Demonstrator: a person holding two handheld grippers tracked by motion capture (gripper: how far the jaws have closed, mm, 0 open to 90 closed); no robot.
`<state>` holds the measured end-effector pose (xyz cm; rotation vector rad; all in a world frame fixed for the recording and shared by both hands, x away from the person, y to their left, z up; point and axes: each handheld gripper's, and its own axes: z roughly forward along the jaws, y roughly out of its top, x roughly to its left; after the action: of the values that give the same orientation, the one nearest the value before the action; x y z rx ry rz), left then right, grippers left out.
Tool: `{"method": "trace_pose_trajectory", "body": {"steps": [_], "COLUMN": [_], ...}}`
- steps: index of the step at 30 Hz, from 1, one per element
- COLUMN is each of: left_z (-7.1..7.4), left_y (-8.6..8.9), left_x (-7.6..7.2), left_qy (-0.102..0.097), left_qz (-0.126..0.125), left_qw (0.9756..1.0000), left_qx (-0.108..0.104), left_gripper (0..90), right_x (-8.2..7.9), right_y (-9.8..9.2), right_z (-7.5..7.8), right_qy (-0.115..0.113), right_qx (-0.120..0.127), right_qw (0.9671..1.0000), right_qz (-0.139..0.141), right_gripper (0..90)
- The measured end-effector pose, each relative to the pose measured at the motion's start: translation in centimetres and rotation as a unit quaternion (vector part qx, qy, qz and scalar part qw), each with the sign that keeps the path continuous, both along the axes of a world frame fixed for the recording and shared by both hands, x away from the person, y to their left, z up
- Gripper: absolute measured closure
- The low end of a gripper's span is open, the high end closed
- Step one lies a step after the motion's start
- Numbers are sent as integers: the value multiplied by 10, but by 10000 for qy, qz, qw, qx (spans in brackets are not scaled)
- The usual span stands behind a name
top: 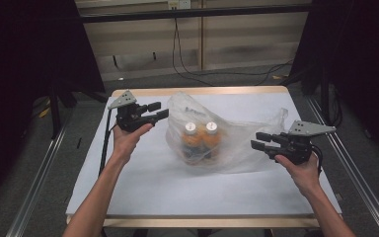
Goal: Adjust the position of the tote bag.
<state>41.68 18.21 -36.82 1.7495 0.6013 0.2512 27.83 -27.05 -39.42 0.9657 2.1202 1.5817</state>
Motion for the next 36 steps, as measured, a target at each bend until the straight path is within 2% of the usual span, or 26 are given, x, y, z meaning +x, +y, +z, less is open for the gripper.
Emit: {"method": "trace_pose_trajectory", "body": {"steps": [1, 2, 3, 6, 8, 10, 13, 14, 18, 19, 20, 21, 22, 23, 24, 25, 27, 30, 32, 36], "left_z": [2, 2, 3, 4, 6, 7, 5, 1, -5, -6, -6, -3, -3, -1, -1, 1, 6, 10, 15, 27], "left_y": [-3, -3, -6, -9, -10, -13, -19, -23, -26, -27, -28, -33, -33, -34, -34, -34, -34, -32, -30, -23], "left_x": [6, 6, 13, 18, 24, 28, 33, 36, 39, 38, 37, 32, 32, 29, 29, 28, 23, 18, 13, -2], "left_qy": [63, 63, 110, 128, 202, 239, 353, 407, 599, 622, 603, 477, 477, 405, 405, 366, 279, 171, 95, -157], "left_qz": [-3, -3, -98, -77, -69, -72, -86, -18, -166, -272, -401, -466, -466, -607, -607, -587, -702, -767, -838, -953], "left_qw": [10000, 10000, 9999, 9999, 9998, 9997, 9993, 9990, 9979, 9976, 9973, 9975, 9975, 9972, 9972, 9975, 9971, 9968, 9964, 9952], "left_qx": [52, 52, -8, 37, -58, -48, 63, 187, 180, 152, 132, 252, 252, 159, 159, 131, 118, 165, 92, 141], "left_gripper": [441, 427, 416, 386, 348, 282, 238, 223, 246, 395, 395, 580, 704, 792, 851, 886, 896, 899, 900, 900], "right_x": [0, 0, 0, 0, 0, 0, 0, 0, 0, 0, 0, 0, 0, 0, 0, 0, 0, -1, -1, -1], "right_y": [-1, -1, -1, 0, 0, 0, 0, 1, 1, 0, 0, -1, -1, -2, -2, -2, -3, -5, -6, -12], "right_z": [-1, -1, -2, -2, -1, -2, -3, -3, -2, -2, -2, -2, -2, -3, -3, -3, -3, -2, -2, 0], "right_qy": [3, 3, 27, -13, -23, -18, -3, 2, -7, -18, -18, 7, 7, 12, 12, 25, 32, 19, 1, -3], "right_qx": [-11, -11, -28, -30, -16, -26, -50, -53, -66, -66, -66, -52, -52, -61, -61, -63, -73, -70, -72, -80], "right_qw": [10000, 10000, 10000, 10000, 10000, 10000, 10000, 10000, 10000, 10000, 10000, 10000, 10000, 10000, 10000, 10000, 10000, 10000, 10000, 9998], "right_qz": [7, 7, 7, -33, -3, 34, 22, 30, 29, 43, 43, 38, 38, 18, 18, 6, -6, -35, -37, -162], "right_gripper": [591, 591, 587, 582, 582, 580, 578, 575, 572, 571, 571, 570, 570, 570, 570, 570, 570, 570, 570, 571]}}
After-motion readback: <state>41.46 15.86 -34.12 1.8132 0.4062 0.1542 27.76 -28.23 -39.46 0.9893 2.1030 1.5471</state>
